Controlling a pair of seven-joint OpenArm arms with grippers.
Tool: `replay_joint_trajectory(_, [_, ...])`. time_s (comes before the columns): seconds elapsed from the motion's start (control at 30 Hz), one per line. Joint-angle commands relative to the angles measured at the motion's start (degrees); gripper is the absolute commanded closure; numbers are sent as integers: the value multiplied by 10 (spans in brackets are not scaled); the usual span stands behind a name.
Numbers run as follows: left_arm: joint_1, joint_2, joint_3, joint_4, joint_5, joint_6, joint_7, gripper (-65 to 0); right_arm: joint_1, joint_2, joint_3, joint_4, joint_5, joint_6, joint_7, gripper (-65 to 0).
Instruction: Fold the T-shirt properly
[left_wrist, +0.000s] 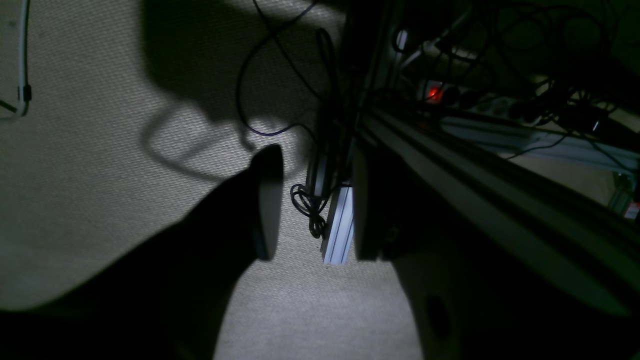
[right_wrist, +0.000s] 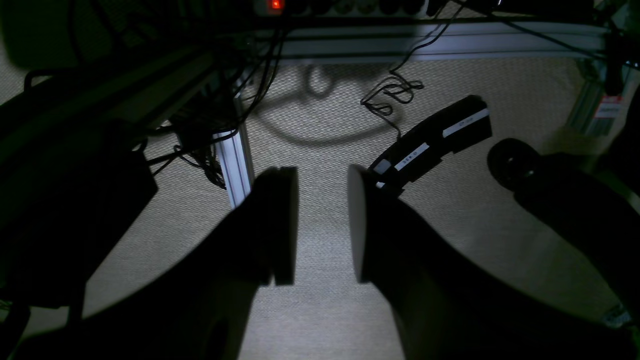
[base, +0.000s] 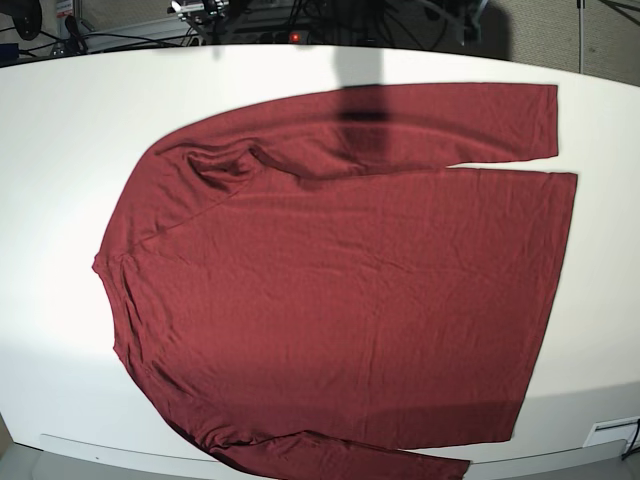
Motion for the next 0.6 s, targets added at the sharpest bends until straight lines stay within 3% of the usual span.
replay_joint_trajectory(0.0, [3, 1, 1, 2, -2, -2, -6, -230, 1, 4, -1, 4, -1, 2, 2, -180])
replay_joint_trajectory(0.57, [3, 1, 1, 18, -2, -2, 71, -230, 1, 4, -1, 6, -1, 26, -12, -180])
